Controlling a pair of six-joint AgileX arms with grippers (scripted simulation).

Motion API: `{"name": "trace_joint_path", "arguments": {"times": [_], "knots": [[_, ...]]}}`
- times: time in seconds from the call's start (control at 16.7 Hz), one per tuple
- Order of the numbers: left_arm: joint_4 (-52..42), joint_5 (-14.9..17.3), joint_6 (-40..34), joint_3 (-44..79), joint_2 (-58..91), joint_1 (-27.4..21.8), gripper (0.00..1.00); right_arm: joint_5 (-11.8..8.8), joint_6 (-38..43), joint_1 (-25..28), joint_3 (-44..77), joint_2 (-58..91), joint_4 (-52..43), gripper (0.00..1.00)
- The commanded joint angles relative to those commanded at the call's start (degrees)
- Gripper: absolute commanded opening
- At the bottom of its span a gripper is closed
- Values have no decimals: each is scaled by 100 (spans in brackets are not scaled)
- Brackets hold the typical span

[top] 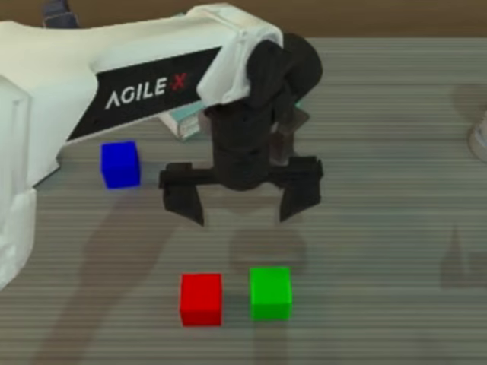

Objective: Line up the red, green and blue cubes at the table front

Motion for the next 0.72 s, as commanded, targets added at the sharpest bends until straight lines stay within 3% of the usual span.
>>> {"name": "trace_joint_path", "arguments": {"times": [0.42, 0.54, 0.72], "knots": [[-545, 15, 1956, 1566, 1087, 2464, 100, 0, 0, 0, 0, 0, 0, 100], [-613, 18, 2283, 1845, 1242, 2794, 100, 0, 0, 0, 0, 0, 0, 100], [-630, 19, 2373, 1931, 1286, 2884, 100, 0, 0, 0, 0, 0, 0, 100]]}}
